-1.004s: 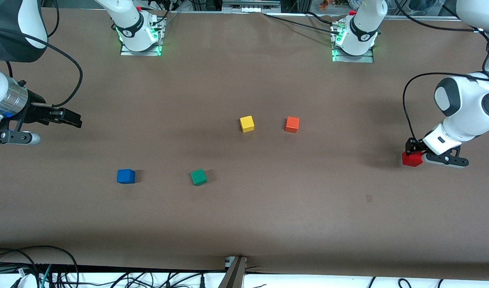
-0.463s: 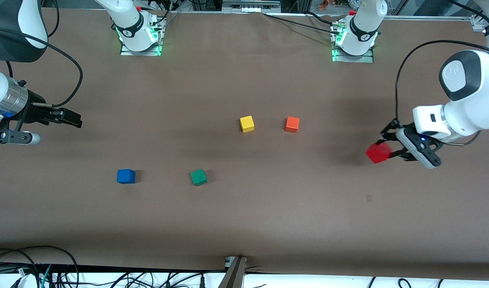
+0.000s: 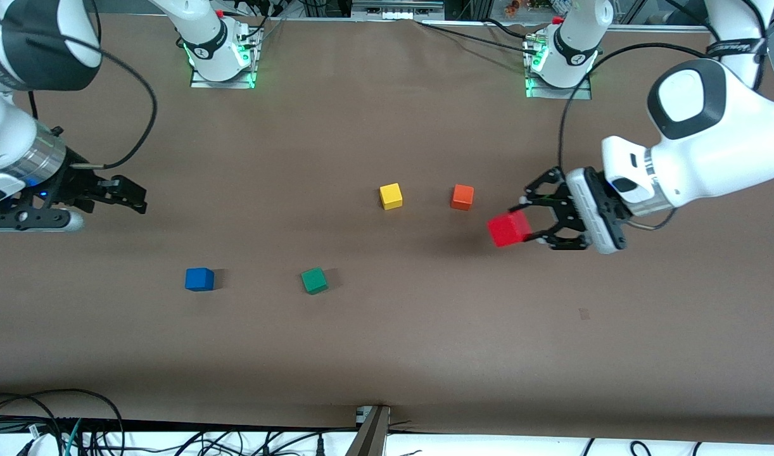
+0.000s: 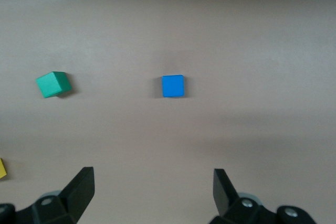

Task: Pass red block to right arm, stack on blue
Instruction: 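Lift the red cube with the left gripper toward the table middle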

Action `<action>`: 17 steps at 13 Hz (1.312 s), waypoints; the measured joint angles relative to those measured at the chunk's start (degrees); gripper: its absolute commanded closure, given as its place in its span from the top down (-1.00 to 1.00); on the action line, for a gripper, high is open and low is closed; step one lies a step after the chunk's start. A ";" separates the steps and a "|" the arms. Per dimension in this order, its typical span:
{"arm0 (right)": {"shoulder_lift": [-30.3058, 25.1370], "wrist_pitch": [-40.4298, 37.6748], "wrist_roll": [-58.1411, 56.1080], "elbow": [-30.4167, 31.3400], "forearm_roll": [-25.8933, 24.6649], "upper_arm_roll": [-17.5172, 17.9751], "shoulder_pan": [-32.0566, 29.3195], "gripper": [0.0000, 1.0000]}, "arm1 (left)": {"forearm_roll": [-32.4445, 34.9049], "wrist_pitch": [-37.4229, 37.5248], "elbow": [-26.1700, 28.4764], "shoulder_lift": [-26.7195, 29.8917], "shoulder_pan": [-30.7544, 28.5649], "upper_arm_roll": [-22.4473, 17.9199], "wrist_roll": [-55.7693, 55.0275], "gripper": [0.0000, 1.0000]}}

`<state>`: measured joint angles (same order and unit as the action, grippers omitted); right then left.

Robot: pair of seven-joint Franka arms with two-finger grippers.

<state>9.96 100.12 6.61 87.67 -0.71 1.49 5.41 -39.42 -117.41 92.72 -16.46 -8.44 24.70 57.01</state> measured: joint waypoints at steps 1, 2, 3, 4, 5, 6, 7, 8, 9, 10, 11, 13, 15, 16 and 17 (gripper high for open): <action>-0.94 -1.46 -0.01 -0.09 0.00 -0.01 0.04 0.99 | -2.48 -1.19 -0.67 -0.82 1.46 0.31 0.26 -1.00; -1.93 -3.89 -0.09 -0.14 0.00 -0.06 -0.02 1.00 | -5.58 -2.16 -1.03 -1.66 3.26 0.41 0.52 -1.00; -2.67 -7.13 -0.49 -0.17 0.00 -0.16 -0.07 0.99 | -9.37 -2.60 -1.27 -2.67 5.19 0.48 0.73 -1.00; -3.14 -10.49 -1.87 -0.17 0.05 -0.22 -0.10 0.99 | -13.13 -2.94 -1.41 -3.88 7.31 0.54 1.00 -1.00; -3.33 -12.94 -4.22 -0.18 0.37 -0.20 -0.09 1.00 | -15.97 -4.12 -1.58 -5.17 9.60 0.63 1.21 -1.00; -3.44 -13.94 -6.36 -0.26 1.04 -0.20 -0.08 0.99 | -18.27 -6.69 -1.75 -6.19 11.85 0.72 1.32 -1.00; -3.49 -14.19 -7.73 -0.64 2.15 -0.22 -0.10 0.99 | -20.34 -9.40 -1.95 -6.97 13.80 0.77 1.66 -1.00; -3.48 -14.36 -8.32 -0.93 3.61 -0.26 -0.13 0.99 | -22.34 -11.02 -2.43 -7.71 15.34 0.78 2.89 -1.00; -3.47 -14.51 -8.93 -1.00 5.11 -0.28 -0.17 1.00 | -24.34 -11.67 -3.52 -8.62 16.31 0.77 5.23 -1.00; -3.35 -14.75 -9.25 -1.00 6.90 -0.31 -0.21 0.99 | -26.53 -11.74 -4.92 -9.67 16.84 0.76 7.68 -1.00; -3.03 -15.08 -9.32 -0.99 9.66 -0.37 -0.26 0.99 | -28.62 -11.95 -6.15 -10.58 17.36 0.76 9.40 -1.00; -1.94 -16.21 -9.10 -0.97 16.54 -0.57 -0.35 0.99 | -30.48 -14.20 -7.51 -11.73 18.65 0.76 10.79 -1.00; -0.58 -16.55 -7.70 -0.92 23.63 -0.63 -0.53 0.99 | -30.85 -15.45 -8.53 -12.46 19.61 0.76 10.92 -1.00; 0.19 -16.63 -6.48 -0.76 27.67 -0.69 -0.71 0.99 | -30.87 -15.52 -8.96 -12.79 19.70 0.75 10.92 -1.00; 1.07 -16.70 -5.60 -0.55 32.24 -0.78 -0.97 0.99 | -30.88 -15.54 -9.54 -13.23 19.69 0.73 10.92 -1.00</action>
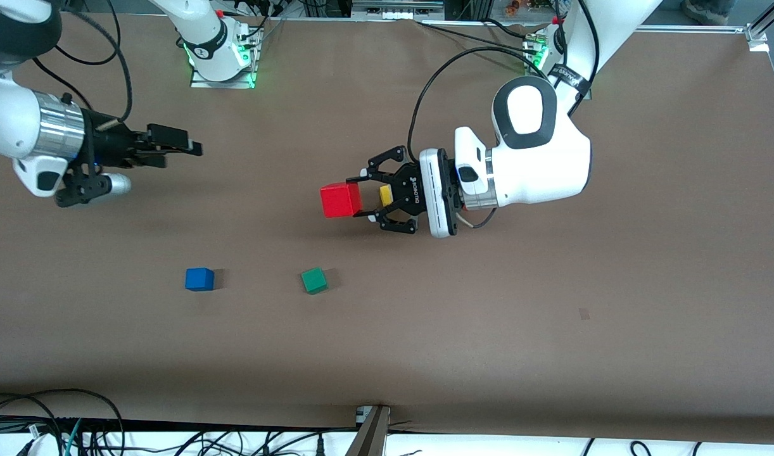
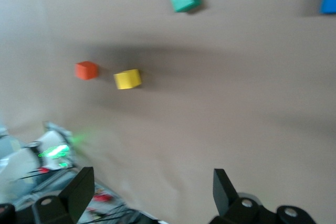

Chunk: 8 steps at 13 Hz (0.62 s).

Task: Pass red block to right arm, stack on blue
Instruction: 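Lift the red cube with the left gripper toward the table middle, then reach the right gripper to the red cube held by the left gripper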

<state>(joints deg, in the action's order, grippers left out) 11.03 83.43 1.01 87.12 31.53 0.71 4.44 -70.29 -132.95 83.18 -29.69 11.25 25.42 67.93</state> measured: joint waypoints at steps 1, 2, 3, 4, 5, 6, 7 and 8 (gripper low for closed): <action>1.14 -0.01 0.85 0.17 5.14 -0.05 -0.55 0.99 | 0.00 0.00 -0.53 -0.39 0.04 0.00 0.00 -1.00; 2.56 -0.08 1.22 0.32 10.95 -0.14 -1.54 0.99 | 0.00 0.00 -0.82 -0.69 0.16 0.00 0.00 -1.00; 4.34 -0.62 1.24 0.52 17.17 -0.24 -2.91 0.99 | 0.00 0.00 -1.02 -0.90 0.31 0.01 0.01 -1.00; 6.38 -1.88 1.24 0.64 23.50 -0.33 -4.36 0.99 | 0.00 0.00 -1.11 -1.02 0.42 0.01 0.01 -1.00; 8.63 -3.42 1.24 0.69 29.65 -0.43 -5.67 0.99 | 0.00 0.00 -1.13 -1.06 0.48 0.00 0.01 -1.00; 10.96 -4.75 1.24 0.73 35.04 -0.51 -6.59 0.99 | 0.00 -0.01 -1.16 -1.12 0.50 0.00 0.01 -1.00; 13.12 -5.55 1.24 0.75 39.56 -0.54 -7.00 0.99 | 0.00 -0.02 -1.20 -1.25 0.53 0.00 0.01 -1.00; 15.15 -5.91 1.23 0.75 43.67 -0.47 -7.02 0.99 | 0.00 -0.20 -1.23 -1.48 0.64 0.00 0.01 -1.00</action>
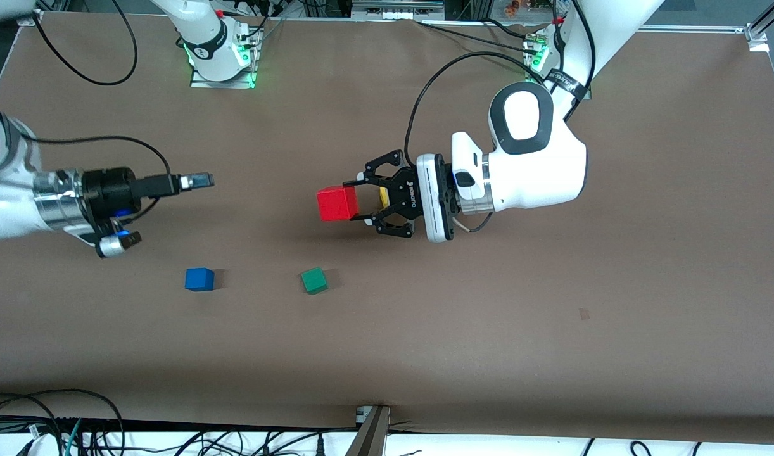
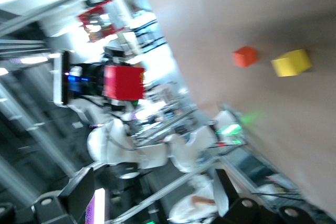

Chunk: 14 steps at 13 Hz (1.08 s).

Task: Pass red block to right arm, stack on blue
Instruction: 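Reach the right gripper to the red cube held by the left gripper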

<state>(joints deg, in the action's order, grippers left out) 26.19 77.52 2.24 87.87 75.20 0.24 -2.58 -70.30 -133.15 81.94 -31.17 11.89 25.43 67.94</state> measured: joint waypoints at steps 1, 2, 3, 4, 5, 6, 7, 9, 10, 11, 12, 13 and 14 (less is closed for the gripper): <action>1.90 -0.06 -0.01 -0.02 4.00 0.31 0.15 0.99 | 0.00 -0.63 -0.10 -0.31 0.25 0.00 0.02 -1.00; 3.58 -0.04 -0.01 -0.05 8.25 0.58 0.64 0.99 | 0.00 -1.32 -0.45 -0.68 0.62 0.00 0.03 -1.00; 5.06 0.27 -0.02 -0.09 12.31 0.74 1.57 0.99 | 0.00 -1.74 -0.95 -1.09 0.98 0.00 0.03 -1.00; 6.37 1.38 -0.16 -0.15 15.52 0.80 2.87 0.99 | 0.00 -1.89 -1.34 -1.46 1.19 0.00 0.03 -1.00; 7.36 3.34 -0.39 -0.20 17.72 0.89 4.35 0.99 | 0.00 -1.92 -1.62 -1.70 1.24 0.00 0.04 -1.00; 8.07 5.67 -0.57 -0.25 19.49 1.01 5.95 0.99 | 0.00 -1.93 -1.70 -1.76 1.24 -0.01 0.04 -1.00; 8.36 8.00 -0.63 -0.29 20.75 1.10 7.62 0.99 | 0.00 -1.94 -1.77 -1.79 1.27 -0.01 0.04 -1.00; 8.42 12.49 -0.63 -0.52 21.88 1.21 10.47 0.99 | 0.00 -1.99 -2.35 -2.13 1.43 -0.01 0.04 -1.00; 8.42 14.10 -0.63 -0.66 22.52 1.22 11.53 0.99 | 0.00 -2.45 -2.79 -2.49 1.73 -0.01 0.04 -1.00; 8.43 14.99 -0.63 -0.72 23.16 1.22 12.31 0.99 | 0.00 -3.34 -3.22 -2.92 2.14 -0.01 0.04 -1.00; 8.43 15.87 -0.63 -0.74 23.56 1.22 12.89 0.99 | 0.00 -4.08 -3.62 -3.41 2.63 -0.01 0.04 -1.00; 8.43 16.52 -0.63 -0.76 23.67 1.22 13.22 0.98 | 0.00 -4.65 -4.01 -3.89 3.03 -0.01 0.04 -1.00; 8.44 16.74 -0.63 -0.76 23.68 1.19 13.28 0.98 | 0.00 -5.06 -4.50 -4.30 3.28 -0.02 0.04 -1.00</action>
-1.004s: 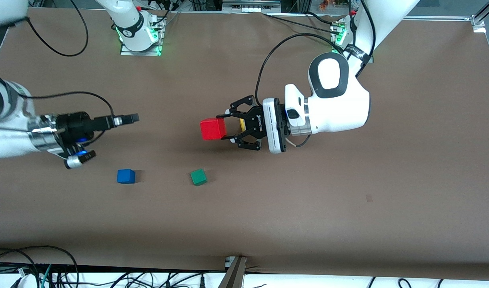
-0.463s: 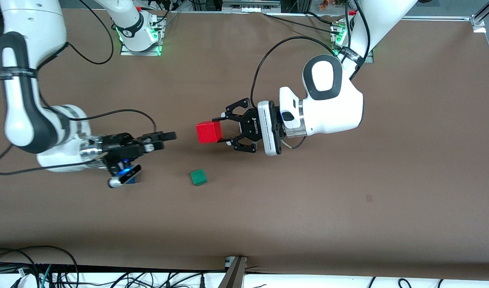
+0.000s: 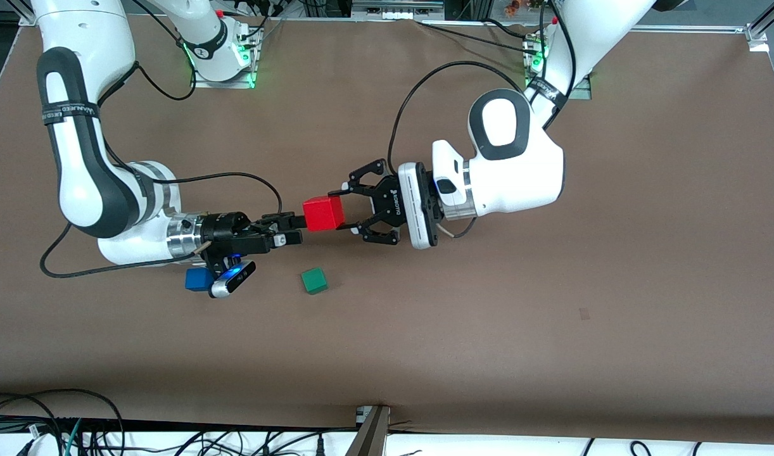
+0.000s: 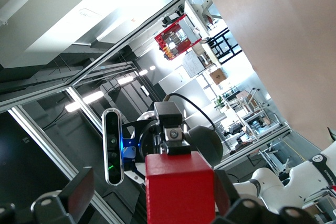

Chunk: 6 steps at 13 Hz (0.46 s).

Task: Pass red block to right arm, stack on blue
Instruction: 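Reach the right gripper to the red cube held by the left gripper, then close the right gripper on the red cube while the left gripper opens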

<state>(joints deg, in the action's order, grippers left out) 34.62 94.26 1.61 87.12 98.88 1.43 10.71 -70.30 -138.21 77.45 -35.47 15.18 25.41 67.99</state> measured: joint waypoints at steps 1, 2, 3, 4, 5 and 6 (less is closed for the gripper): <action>0.00 0.00 0.00 -0.01 0.02 -0.03 -0.03 0.96 | 0.00 -0.22 -0.43 -0.32 0.21 0.00 0.00 -1.00; 0.00 0.00 0.00 -0.01 0.02 -0.04 -0.03 0.93 | 0.00 -0.40 -0.69 -0.51 0.39 0.00 0.00 -1.00; 0.00 0.00 0.00 -0.01 0.02 -0.04 -0.03 0.89 | 0.00 -0.54 -0.82 -0.55 0.49 0.00 0.00 -1.00; 0.00 0.00 0.00 -0.02 0.02 -0.04 -0.03 0.83 | 0.00 -0.58 -0.86 -0.55 0.53 0.00 0.00 -1.00; 0.00 0.00 0.00 -0.02 0.02 -0.04 -0.03 0.73 | 0.00 -0.61 -0.88 -0.55 0.53 0.00 0.00 -1.00; 0.02 0.00 0.00 -0.01 0.01 -0.07 -0.04 0.62 | -0.01 -0.69 -1.00 -0.55 0.52 -0.02 0.00 -1.00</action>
<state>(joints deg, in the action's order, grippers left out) 34.65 94.26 1.61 87.11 98.89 1.36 10.67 -70.30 -138.90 76.45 -36.02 15.70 25.39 67.98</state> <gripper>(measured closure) 0.079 0.458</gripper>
